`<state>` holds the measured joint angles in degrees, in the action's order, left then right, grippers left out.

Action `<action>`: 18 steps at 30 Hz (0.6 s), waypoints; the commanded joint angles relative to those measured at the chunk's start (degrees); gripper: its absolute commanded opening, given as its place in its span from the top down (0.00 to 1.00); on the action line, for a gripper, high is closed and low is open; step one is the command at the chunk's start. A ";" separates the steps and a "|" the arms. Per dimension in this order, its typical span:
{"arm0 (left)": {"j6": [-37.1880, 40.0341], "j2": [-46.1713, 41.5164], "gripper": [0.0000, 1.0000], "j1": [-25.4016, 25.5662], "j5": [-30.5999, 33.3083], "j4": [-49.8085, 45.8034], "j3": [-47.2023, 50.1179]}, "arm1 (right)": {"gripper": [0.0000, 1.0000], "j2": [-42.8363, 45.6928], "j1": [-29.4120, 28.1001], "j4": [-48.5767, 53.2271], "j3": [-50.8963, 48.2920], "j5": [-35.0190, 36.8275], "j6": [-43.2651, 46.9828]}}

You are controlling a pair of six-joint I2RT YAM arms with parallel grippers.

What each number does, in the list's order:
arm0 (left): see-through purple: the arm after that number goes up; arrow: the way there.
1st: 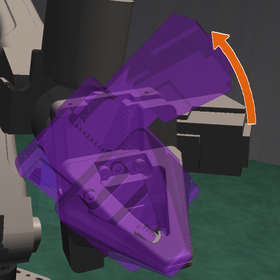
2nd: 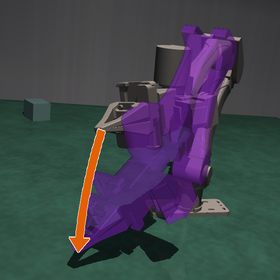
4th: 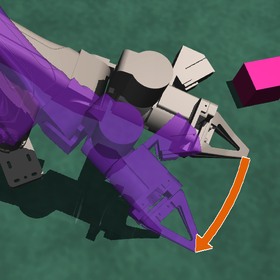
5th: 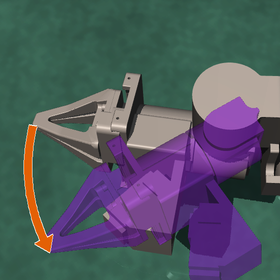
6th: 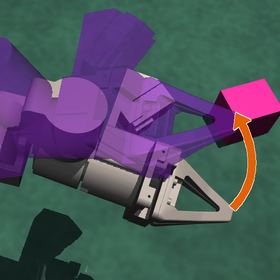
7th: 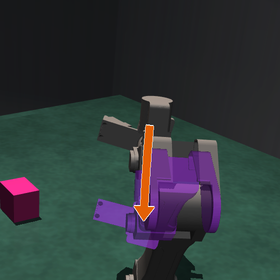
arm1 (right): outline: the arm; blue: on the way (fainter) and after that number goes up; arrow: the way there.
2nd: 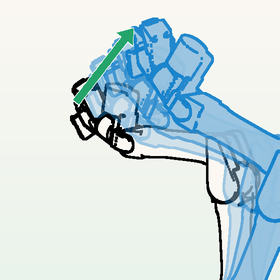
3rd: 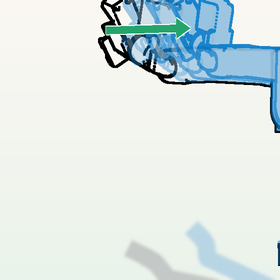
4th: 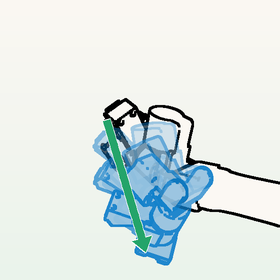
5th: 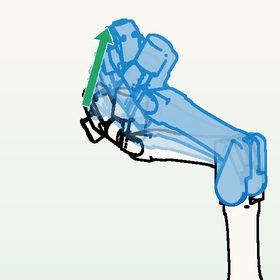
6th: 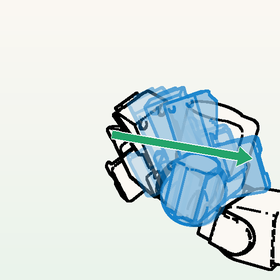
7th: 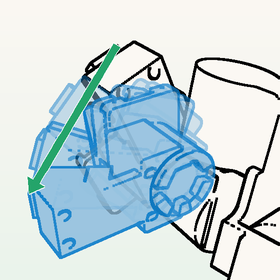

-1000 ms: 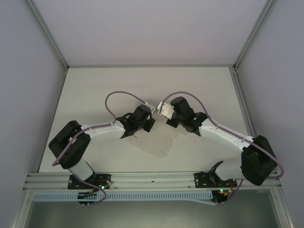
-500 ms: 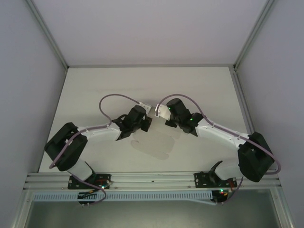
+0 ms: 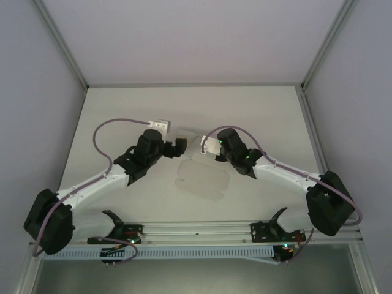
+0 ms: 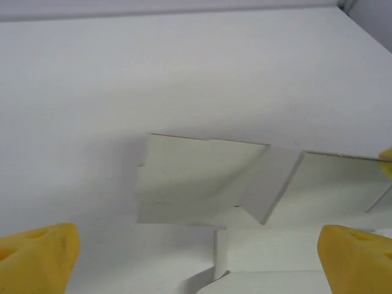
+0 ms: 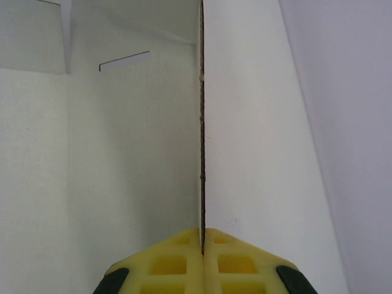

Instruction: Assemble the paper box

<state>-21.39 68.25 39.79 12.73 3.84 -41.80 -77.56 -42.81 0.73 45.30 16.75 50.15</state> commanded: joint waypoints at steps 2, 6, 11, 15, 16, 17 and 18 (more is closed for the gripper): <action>-5.49 -0.68 0.00 -7.71 2.33 -6.60 -0.57 | 1.00 0.85 -1.09 -13.01 -3.76 3.12 8.98; -6.37 3.13 0.00 -13.64 -0.12 -8.75 -2.93 | 1.00 -0.52 -3.04 -20.20 -7.58 5.93 13.75; -5.23 7.46 0.00 -16.76 -3.29 -5.71 -5.07 | 1.00 -2.74 -3.79 -28.81 -12.41 8.04 17.54; -5.52 14.16 0.00 -19.97 -7.29 -4.32 -7.80 | 1.00 -4.91 -4.11 -40.36 -17.62 10.20 20.18; -5.13 15.89 0.00 -20.59 -9.13 -3.86 -8.50 | 1.00 -5.50 -4.17 -43.51 -18.89 10.31 21.36; -4.93 17.75 0.00 -20.96 -9.80 -3.38 -9.34 | 1.00 -6.34 -4.32 -46.15 -19.74 10.94 22.06; -4.20 19.46 0.00 -21.00 -10.08 -2.80 -10.01 | 1.00 -7.04 -4.43 -47.90 -20.31 11.54 22.39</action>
<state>-26.26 84.12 19.73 6.52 -0.78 -49.30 -82.39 -46.57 -36.97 27.33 25.45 68.93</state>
